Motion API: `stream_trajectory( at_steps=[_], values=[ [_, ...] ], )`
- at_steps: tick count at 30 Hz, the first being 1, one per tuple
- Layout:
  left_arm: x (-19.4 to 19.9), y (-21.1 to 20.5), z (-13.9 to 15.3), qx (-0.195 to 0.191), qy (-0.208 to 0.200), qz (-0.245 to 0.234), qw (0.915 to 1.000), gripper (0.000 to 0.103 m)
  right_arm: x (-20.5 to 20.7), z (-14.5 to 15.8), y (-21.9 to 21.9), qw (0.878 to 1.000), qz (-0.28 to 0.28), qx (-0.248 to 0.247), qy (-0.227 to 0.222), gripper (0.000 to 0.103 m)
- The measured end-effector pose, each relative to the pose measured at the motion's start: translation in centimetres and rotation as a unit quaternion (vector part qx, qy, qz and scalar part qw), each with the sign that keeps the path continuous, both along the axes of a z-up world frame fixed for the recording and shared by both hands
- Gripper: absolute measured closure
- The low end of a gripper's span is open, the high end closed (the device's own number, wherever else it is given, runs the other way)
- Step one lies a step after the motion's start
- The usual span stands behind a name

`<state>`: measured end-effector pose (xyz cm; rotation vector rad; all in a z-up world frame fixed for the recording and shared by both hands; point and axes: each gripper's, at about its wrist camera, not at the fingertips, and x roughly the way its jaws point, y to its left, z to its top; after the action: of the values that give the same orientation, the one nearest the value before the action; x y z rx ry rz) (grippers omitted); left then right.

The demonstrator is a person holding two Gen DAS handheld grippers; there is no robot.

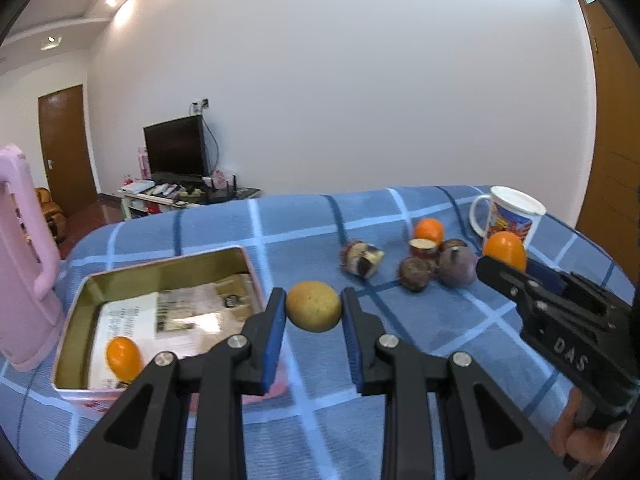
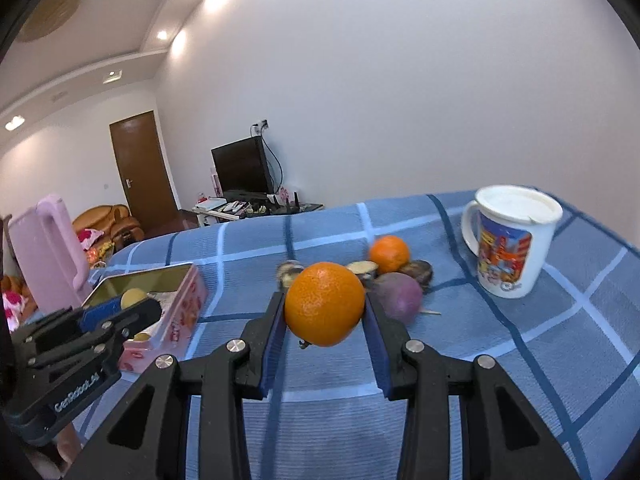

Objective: Organize fruits
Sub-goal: 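Grasp a mandarin orange with the right tool, then carry both fruits over the tin box and open both tools to release them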

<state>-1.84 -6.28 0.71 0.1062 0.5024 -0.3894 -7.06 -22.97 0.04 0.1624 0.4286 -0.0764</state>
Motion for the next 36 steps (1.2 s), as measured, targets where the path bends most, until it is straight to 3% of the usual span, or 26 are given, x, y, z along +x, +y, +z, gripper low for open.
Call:
stream_trajectory(
  at_steps=[22,36],
  values=[
    [2.6,6.8,0.5,0.011,-0.014,0.083,0.9964,0.074,3.2,-0.3,10.1,0.997,0.075,-0.023,-0.002,0.063],
    [6.1,12.0,-0.2,0.021,0.004,0.183,0.9829,0.074,7.8,-0.7,15.0,0.996,0.093,-0.014,0.007,0.063]
  ],
)
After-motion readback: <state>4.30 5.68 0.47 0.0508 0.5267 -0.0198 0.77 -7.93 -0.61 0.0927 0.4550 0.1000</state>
